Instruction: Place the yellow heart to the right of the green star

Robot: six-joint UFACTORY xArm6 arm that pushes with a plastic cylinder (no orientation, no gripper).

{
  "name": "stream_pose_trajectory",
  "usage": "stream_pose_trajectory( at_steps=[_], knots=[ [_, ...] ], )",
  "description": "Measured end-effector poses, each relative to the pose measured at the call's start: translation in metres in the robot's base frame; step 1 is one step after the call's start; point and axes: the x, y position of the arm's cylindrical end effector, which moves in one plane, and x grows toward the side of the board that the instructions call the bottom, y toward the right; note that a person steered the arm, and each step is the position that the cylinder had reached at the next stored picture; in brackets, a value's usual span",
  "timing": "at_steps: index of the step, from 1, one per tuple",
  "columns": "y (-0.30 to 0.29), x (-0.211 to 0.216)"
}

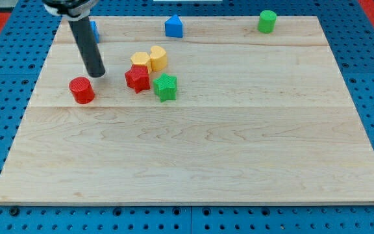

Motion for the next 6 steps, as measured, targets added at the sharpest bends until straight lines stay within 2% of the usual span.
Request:
stream_pose_trajectory(
  at_steps=[2, 3, 5, 6],
  knots=[
    [0.073, -0.024],
    [0.077, -0.050],
    [0.205, -0.022],
    [0.222, 0.005]
  ],
)
